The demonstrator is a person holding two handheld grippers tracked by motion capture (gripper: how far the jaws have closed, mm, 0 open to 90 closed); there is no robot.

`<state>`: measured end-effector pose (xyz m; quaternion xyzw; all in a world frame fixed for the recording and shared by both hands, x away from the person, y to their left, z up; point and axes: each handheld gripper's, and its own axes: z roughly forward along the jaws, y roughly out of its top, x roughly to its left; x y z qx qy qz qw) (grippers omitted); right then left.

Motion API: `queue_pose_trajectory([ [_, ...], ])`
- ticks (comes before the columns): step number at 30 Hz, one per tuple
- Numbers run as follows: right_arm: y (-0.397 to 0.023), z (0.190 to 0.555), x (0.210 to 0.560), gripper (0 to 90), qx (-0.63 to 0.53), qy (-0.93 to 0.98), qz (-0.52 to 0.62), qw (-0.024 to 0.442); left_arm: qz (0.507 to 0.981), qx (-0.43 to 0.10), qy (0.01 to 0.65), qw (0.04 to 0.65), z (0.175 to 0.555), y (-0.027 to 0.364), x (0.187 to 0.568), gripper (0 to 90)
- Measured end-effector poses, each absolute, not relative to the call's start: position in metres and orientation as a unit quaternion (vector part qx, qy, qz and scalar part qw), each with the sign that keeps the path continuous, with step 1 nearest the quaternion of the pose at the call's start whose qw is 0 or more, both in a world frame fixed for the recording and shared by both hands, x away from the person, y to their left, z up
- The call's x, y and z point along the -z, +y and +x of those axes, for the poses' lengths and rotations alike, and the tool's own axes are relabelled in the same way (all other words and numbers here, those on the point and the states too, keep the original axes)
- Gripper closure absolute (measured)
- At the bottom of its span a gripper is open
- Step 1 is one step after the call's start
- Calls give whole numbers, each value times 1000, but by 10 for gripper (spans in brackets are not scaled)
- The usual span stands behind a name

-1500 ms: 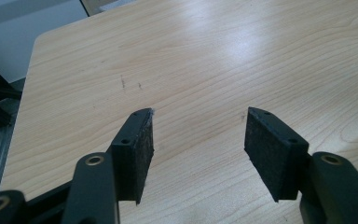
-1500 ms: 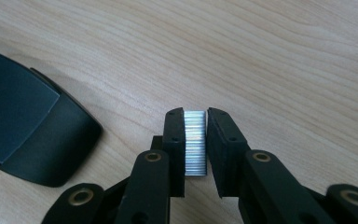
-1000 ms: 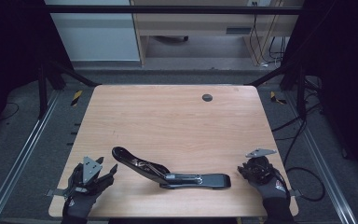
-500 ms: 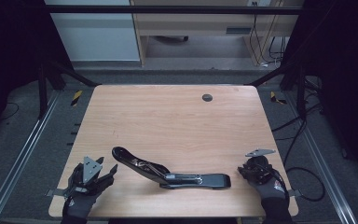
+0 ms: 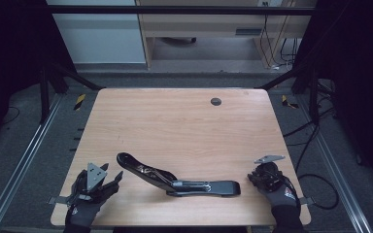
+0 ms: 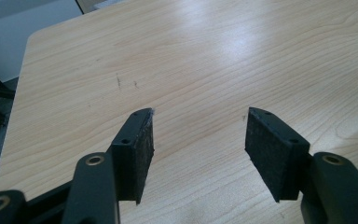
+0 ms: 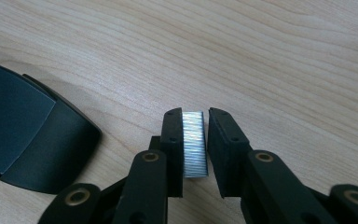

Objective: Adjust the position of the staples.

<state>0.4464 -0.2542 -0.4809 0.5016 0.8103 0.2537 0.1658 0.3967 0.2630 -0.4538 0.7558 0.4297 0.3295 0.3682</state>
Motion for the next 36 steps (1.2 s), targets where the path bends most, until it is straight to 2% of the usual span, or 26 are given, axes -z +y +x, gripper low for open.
queue_pose_trajectory([
  [10,-254,446,477,778,-254,818,488,169,758,-332,428,364,397,262,454,413],
  [26,-246,441,453,778,-298,834,431,172,763,-328,425,360,397,260,455,413],
  [36,-233,442,442,778,-321,848,396,149,763,-327,425,360,398,260,456,414],
])
